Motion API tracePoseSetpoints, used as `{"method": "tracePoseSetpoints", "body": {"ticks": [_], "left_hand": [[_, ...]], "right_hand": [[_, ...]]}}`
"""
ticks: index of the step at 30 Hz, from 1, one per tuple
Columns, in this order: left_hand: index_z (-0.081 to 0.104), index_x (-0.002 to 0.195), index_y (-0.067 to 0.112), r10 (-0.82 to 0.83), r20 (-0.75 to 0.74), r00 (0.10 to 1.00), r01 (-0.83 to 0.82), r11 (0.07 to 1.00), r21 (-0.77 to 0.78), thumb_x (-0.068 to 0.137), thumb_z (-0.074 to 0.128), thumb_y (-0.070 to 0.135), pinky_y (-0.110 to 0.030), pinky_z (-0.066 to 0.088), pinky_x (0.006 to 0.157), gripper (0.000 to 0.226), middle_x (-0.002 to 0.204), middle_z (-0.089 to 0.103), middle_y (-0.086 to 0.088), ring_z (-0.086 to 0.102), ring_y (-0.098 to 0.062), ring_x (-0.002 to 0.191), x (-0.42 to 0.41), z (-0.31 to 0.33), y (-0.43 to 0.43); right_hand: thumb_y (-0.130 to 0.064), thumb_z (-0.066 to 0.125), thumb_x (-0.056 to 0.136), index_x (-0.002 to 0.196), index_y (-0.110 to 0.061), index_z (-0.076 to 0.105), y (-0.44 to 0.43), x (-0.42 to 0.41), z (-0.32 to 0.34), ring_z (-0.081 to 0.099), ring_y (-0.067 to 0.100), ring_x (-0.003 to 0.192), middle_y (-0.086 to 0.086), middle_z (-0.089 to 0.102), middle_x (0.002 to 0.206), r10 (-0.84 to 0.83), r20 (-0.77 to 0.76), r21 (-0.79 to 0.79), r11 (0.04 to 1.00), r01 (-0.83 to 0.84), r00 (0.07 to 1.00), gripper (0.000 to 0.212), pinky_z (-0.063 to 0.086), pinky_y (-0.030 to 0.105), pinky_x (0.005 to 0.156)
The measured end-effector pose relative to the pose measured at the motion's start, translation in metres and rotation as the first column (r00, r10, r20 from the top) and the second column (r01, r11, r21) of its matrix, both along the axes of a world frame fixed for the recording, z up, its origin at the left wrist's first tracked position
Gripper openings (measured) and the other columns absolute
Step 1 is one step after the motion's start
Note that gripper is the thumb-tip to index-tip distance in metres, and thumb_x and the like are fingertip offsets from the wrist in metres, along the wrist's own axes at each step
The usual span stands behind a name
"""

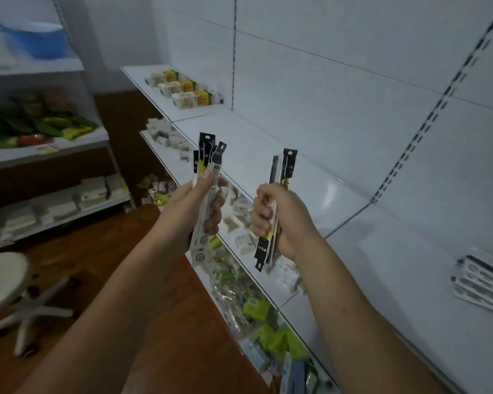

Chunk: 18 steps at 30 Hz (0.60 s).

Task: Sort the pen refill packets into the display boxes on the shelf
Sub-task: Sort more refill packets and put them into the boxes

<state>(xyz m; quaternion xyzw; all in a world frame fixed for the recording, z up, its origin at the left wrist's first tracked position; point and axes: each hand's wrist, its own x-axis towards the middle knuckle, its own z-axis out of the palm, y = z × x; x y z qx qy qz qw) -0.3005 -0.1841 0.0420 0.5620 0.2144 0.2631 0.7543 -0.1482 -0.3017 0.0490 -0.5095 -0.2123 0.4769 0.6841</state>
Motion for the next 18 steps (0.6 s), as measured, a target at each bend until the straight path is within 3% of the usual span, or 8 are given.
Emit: {"method": "tracePoseSetpoints", "body": {"ticks": [5,9,14,18], "left_hand": [[0.062,0.112,0.013,0.066,0.012,0.998,-0.066,0.998,0.018,0.106,0.049,0.051,-0.031,0.032,0.054,0.041,0.073,0.05,-0.001,0.036,-0.019,0.052,-0.046,0.002,0.08],[0.062,0.105,0.016,0.114,0.01,0.993,-0.114,0.993,0.019,0.107,0.048,0.05,-0.031,0.031,0.054,0.036,0.072,0.051,-0.001,0.036,-0.02,0.052,-0.069,0.0,0.127],[0.064,0.099,0.02,0.132,0.02,0.991,-0.132,0.991,-0.019,0.104,0.053,0.054,-0.029,0.028,0.05,0.035,0.07,0.044,-0.002,0.033,-0.018,0.049,-0.073,-0.01,0.186],[0.059,0.108,0.012,0.158,-0.007,0.987,-0.157,0.987,0.03,0.104,0.056,0.046,-0.028,0.03,0.048,0.034,0.072,0.043,-0.001,0.035,-0.017,0.049,-0.062,-0.018,0.243]], "right_hand": [[-0.014,0.051,0.097,0.065,-0.016,0.047,0.085,-0.038,0.0,0.029,0.018,0.044,0.005,0.03,0.059,0.054,0.01,-0.009,0.998,-0.054,0.998,0.033,0.024,0.029,0.047],[-0.016,0.051,0.1,0.066,-0.016,0.045,0.143,-0.055,-0.001,0.029,0.019,0.044,0.004,0.032,0.058,0.125,0.03,-0.017,0.992,-0.125,0.992,0.034,0.027,0.028,0.046],[-0.016,0.05,0.101,0.066,-0.015,0.045,0.214,-0.057,-0.004,0.029,0.018,0.044,0.004,0.032,0.057,0.186,0.033,-0.007,0.982,-0.186,0.982,0.035,0.028,0.028,0.046],[-0.016,0.049,0.102,0.067,-0.015,0.043,0.279,-0.043,-0.01,0.029,0.018,0.044,0.005,0.031,0.058,0.223,0.018,0.004,0.975,-0.223,0.975,0.035,0.027,0.028,0.046]]}}
